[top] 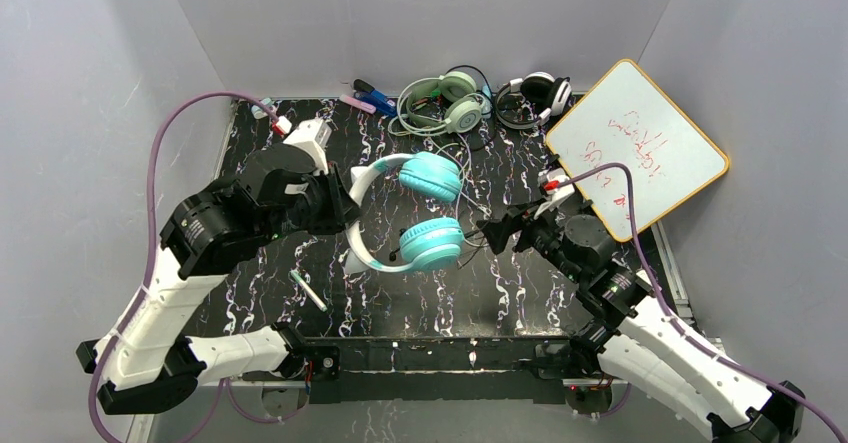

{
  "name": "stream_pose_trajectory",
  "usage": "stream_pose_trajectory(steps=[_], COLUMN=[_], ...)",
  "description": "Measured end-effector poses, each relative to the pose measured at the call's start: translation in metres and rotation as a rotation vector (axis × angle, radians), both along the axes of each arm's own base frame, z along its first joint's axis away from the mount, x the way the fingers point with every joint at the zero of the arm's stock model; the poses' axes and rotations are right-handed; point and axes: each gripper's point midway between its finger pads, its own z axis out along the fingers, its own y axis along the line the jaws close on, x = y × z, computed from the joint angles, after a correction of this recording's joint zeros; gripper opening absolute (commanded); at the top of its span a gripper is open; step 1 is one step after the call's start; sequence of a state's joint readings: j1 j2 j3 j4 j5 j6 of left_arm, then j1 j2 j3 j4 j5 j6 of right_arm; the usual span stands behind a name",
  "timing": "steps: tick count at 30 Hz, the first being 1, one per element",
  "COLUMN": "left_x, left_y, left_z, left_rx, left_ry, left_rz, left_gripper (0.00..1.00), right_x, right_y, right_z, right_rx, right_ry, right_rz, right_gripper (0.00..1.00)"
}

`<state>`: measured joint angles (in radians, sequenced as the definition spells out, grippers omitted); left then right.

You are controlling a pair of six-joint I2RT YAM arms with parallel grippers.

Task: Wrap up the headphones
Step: Wrap the headphones cable around the headphones.

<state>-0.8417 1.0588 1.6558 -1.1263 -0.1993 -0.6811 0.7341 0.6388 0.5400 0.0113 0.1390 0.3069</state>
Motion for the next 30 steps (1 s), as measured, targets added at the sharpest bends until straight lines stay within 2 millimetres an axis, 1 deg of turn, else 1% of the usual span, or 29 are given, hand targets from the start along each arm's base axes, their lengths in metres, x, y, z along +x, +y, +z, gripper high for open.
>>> stream_pose_trajectory(steps=[5,8,12,14,20,24,26,27,30], left_x=[-0.003,-0.003,-0.003,-0.004,-0.005,-0.005,-0.005,-0.005,-0.006], left_y=[0.0,0.0,-0.001,0.0,0.0,0.0,-0.001,-0.001,-0.002], left_z=[0.019,0.025,0.027,0.028,0.029,0.029,0.029,0.029,0.029], left_rx=[-0.061,-0.083,-0.096,-0.098,-0.105,-0.11,-0.112,-0.113,-0.115], left_ry=[-0.015,-0.021,-0.014,-0.011,-0.002,0.001,0.002,0.003,0.006], left_rz=[0.015,0.021,0.031,0.035,0.044,0.047,0.045,0.044,0.039], left_gripper=[0.0,0.0,0.0,0.0,0.0,0.0,0.0,0.0,0.0], right_x=[-0.021,-0.029,-0.035,-0.041,-0.059,-0.063,-0.062,-0.061,-0.056], right_y=[0.014,0.019,0.024,0.026,0.036,0.046,0.051,0.053,0.059], right_z=[0.004,0.005,0.004,0.003,0.013,0.02,0.019,0.019,0.014], right_rx=[0.042,0.056,0.054,0.057,0.096,0.118,0.12,0.121,0.119], right_ry=[-0.062,-0.083,-0.09,-0.094,-0.142,-0.168,-0.166,-0.165,-0.148], right_rz=[0.148,0.203,0.251,0.282,0.402,0.463,0.48,0.485,0.494], right_gripper=[0.88,0.84,0.8,0.8,0.8,0.77,0.7,0.64,0.34])
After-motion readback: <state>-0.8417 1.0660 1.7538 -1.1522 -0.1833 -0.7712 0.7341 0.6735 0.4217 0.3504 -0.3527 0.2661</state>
